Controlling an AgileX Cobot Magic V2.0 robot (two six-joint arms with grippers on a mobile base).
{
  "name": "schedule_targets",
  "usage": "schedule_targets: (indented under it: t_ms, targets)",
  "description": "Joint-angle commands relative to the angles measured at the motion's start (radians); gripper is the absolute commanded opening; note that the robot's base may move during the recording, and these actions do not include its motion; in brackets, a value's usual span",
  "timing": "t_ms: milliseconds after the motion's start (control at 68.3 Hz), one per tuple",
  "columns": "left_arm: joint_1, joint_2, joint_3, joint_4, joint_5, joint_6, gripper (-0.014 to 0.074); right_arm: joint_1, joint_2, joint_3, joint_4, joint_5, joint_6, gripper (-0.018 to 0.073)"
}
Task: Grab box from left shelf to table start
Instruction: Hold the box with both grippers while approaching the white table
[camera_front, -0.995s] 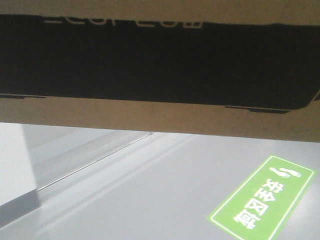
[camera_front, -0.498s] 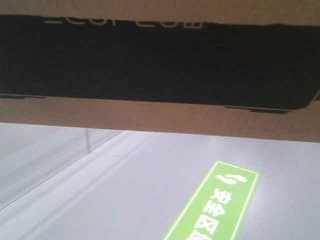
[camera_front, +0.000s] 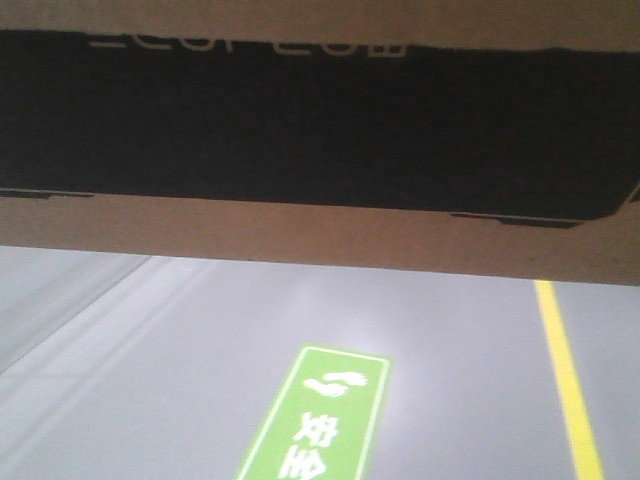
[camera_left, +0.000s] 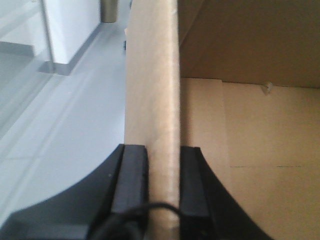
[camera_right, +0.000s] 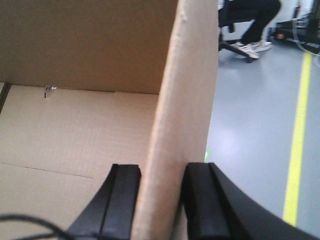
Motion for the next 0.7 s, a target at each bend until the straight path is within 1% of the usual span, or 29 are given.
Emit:
schedule_targets:
  t_ms: [0, 688]
  targets:
    - [-0.007, -0.007, -0.038, -0.067, -0.153, -0.029, -0.0096, -0.003, 0.005, -0.035, -0.047, -0.175, -0.009, 0.0059]
    - [-0.007, -0.007, -0.038, -0.067, -0.153, -0.029, -0.0097, -0.003, 0.005, -0.035, -0.047, -0.175, -0.009, 0.0059]
